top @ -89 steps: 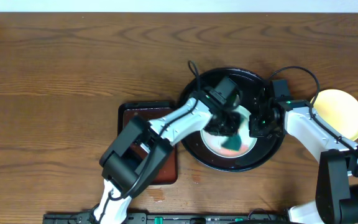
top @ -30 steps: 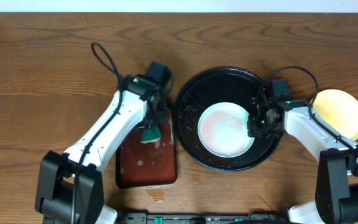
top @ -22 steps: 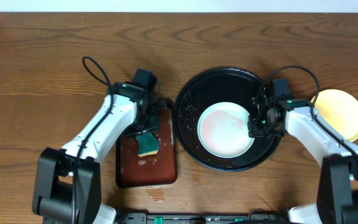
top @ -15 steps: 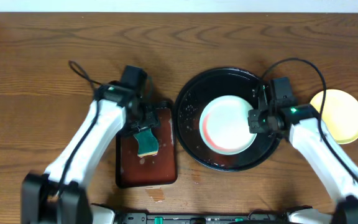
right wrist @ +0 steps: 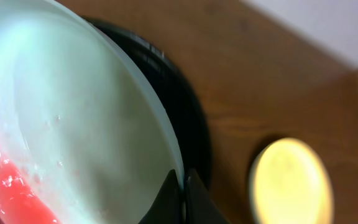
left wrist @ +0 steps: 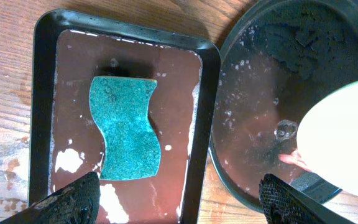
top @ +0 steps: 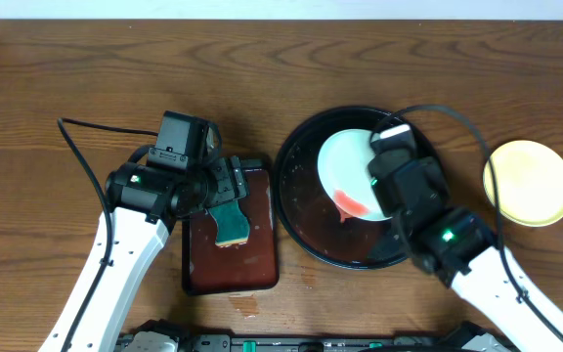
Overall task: Clean dirty plates on tray and stack at the side
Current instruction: 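Lift the pale green plate by its rim with the right gripper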
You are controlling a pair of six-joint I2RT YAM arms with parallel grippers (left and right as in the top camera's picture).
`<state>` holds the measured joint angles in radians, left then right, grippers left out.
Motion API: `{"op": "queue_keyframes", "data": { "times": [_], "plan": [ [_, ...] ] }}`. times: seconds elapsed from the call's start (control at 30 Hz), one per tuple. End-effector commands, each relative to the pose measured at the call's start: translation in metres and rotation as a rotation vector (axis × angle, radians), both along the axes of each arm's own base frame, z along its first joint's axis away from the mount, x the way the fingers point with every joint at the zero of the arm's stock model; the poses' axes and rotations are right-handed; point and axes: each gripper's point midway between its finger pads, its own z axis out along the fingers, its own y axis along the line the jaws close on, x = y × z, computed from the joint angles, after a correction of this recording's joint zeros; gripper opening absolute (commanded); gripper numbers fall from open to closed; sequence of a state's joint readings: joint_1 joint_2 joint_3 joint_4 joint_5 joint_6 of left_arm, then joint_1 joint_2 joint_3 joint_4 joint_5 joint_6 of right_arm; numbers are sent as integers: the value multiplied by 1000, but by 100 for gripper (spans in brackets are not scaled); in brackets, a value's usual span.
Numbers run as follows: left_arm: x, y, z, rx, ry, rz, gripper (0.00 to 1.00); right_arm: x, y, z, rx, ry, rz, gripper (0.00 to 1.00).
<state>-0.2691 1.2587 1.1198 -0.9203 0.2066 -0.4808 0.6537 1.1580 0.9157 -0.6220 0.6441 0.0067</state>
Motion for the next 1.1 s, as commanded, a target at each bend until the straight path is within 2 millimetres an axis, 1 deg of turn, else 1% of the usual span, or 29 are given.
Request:
{"op": "queue_keyframes", "data": {
  "times": [0.0, 0.07, 0.2, 0.3, 0.47, 0.53, 0.73, 1.07],
  "plan": [
    [2, 2, 5, 10, -16, -4, 82, -1, -8, 37, -209, -134, -20, 1],
    [2, 2, 5, 10, -17, -4, 83, -5, -1, 41, -253, -154, 7, 1],
    [2, 2, 5, 10, -17, -4, 83, -13, 14, 48, -279, -192, 39, 1],
    [2, 2, 5, 10, -16, -4, 83, -18, 20, 58, -301, -237, 45, 1],
    [2, 2, 5, 10, -17, -4, 83, -29, 21, 75, -381, -316, 15, 1],
    [2, 2, 5, 10, -17, -4, 83, -32, 24, 79, -408, -330, 22, 1],
    [2, 2, 5, 10, -17, -4, 83, -38, 30, 82, -446, -342, 52, 1],
    [2, 2, 5, 10, -16, -4, 84, -38, 31, 83, -444, -346, 53, 1]
  ]
}}
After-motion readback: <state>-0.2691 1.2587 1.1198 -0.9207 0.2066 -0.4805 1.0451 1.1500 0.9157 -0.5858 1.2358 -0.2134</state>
